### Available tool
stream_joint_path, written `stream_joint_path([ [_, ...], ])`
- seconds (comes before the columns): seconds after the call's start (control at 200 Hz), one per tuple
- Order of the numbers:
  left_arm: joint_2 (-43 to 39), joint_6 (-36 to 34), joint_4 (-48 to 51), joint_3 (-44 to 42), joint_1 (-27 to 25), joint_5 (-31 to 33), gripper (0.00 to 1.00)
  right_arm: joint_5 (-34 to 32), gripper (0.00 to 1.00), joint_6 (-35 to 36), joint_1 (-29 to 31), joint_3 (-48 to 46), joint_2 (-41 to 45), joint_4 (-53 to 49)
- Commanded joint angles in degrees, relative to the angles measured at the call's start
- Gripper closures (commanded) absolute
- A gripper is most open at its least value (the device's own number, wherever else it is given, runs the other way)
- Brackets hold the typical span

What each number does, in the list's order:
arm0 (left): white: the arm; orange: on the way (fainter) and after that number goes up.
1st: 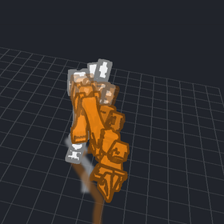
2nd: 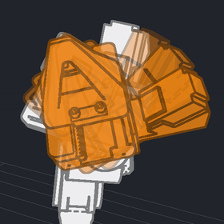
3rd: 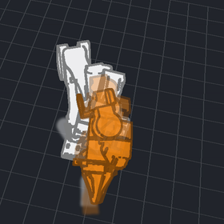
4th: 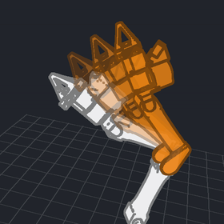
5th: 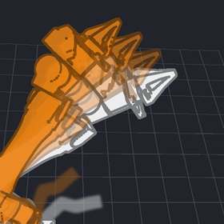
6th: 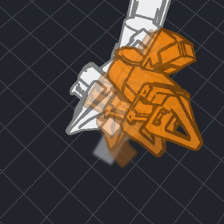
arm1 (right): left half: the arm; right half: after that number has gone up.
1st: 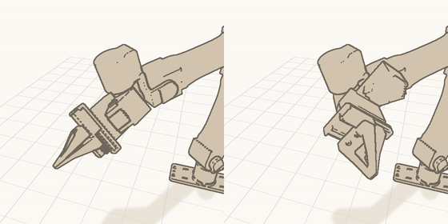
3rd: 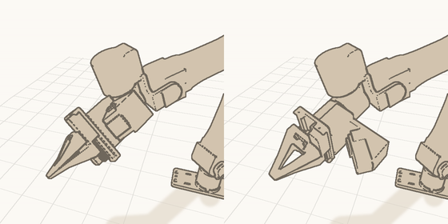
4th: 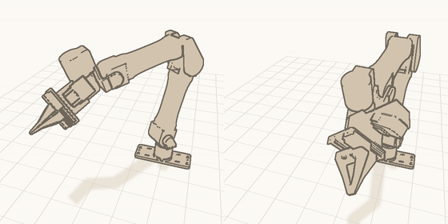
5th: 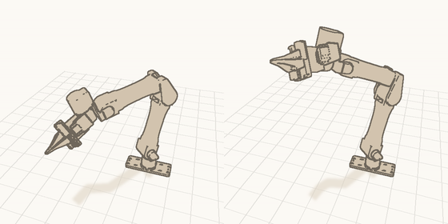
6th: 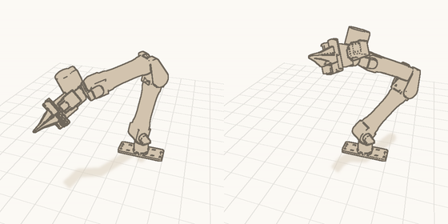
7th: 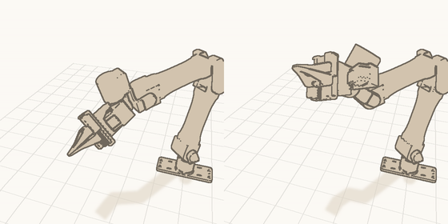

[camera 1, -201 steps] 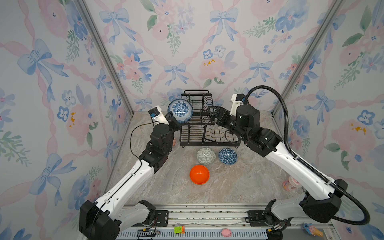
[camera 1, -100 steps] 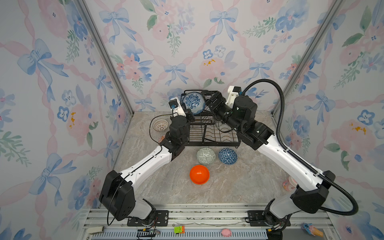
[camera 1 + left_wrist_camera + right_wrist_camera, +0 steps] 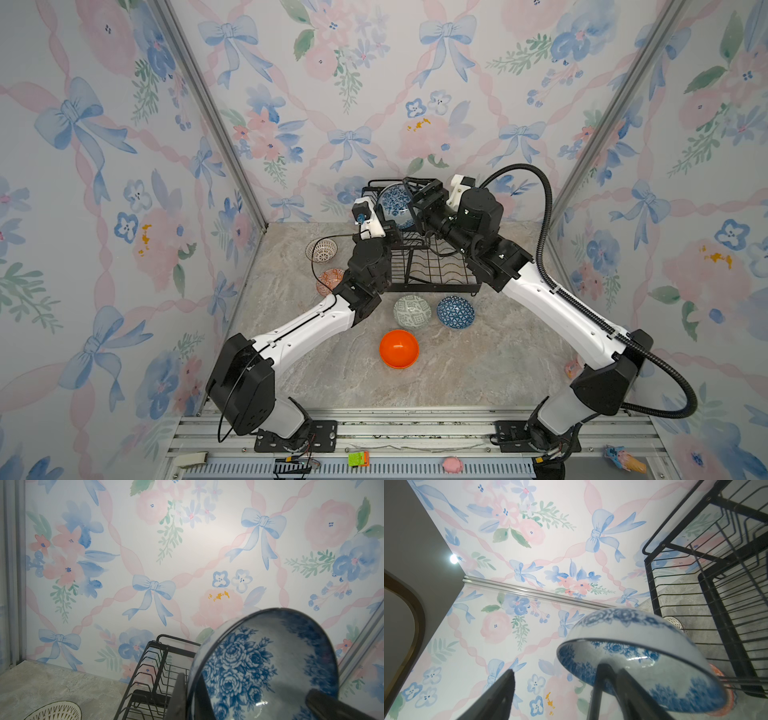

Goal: Load the bowls into the dish rack

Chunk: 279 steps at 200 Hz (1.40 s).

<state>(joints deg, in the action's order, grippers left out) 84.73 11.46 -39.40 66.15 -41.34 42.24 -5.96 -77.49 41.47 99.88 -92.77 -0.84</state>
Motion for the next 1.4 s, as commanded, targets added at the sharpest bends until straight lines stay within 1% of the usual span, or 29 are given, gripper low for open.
stream_joint_path([
  [0.0,-0.8,-2.34,-6.87,-1.09,-0.82,1.16,1.0,0.24,0.22,-3.24,-2.27,1.69,-1.45,3.09],
  [0.12,-1.2,-4.31,-8.95,-2.29,-1.85,1.72,1.0,0.25,0.25,-3.89,-3.37,2.73,-1.75,2.7],
  [0.155,-1.37,-4.43,-9.45,-2.79,-1.98,1.88,1.0,0.2,0.26,-4.19,-3.42,2.94,-3.46,2.56],
  [0.27,-1.83,-5.01,-10.77,-3.98,-2.25,1.84,1.0,0.04,0.33,-5.54,-3.33,3.08,-4.67,2.81],
  [0.36,-1.78,-5.87,-12.33,-4.92,-2.81,2.23,1.0,0.58,0.36,-6.39,-3.24,3.93,-5.98,2.86],
  [0.49,-1.61,-8.71,-14.7,-5.72,-3.8,2.76,1.0,0.59,0.43,-6.79,-3.15,4.36,-6.77,2.81],
  [0.57,-1.25,-10.55,-15.91,-5.71,-4.35,3.27,1.0,0.41,0.49,-6.75,-3.07,4.37,-6.89,2.92],
  [0.66,-1.24,-11.02,-16.43,-5.88,-4.5,3.53,1.0,0.33,0.55,-6.68,-2.98,4.26,-6.89,2.84],
  [0.84,-0.75,-11.46,-16.94,-6.03,-4.79,3.87,1.0,0.46,0.71,-6.55,-2.92,3.24,-6.47,3.26],
  [0.975,-0.76,-11.55,-16.94,-6.19,-4.88,4.21,1.0,0.25,0.87,-6.2,-2.97,1.95,-5.46,3.65],
  [1.135,-1.26,-11.72,-16.94,-6.6,-5.04,4.15,1.0,-0.06,1.0,-5.63,-3.07,0.35,-4.22,4.28],
  [1.275,-1.79,-12.13,-16.92,-7.11,-5.06,4.1,1.0,1.09,1.0,-5.83,-3.32,-1.47,-3.64,6.57],
  [1.39,-2.28,-12.25,-16.87,-7.54,-5.03,3.68,0.94,2.61,1.0,-5.46,-3.66,-2.36,-3.54,8.64],
])
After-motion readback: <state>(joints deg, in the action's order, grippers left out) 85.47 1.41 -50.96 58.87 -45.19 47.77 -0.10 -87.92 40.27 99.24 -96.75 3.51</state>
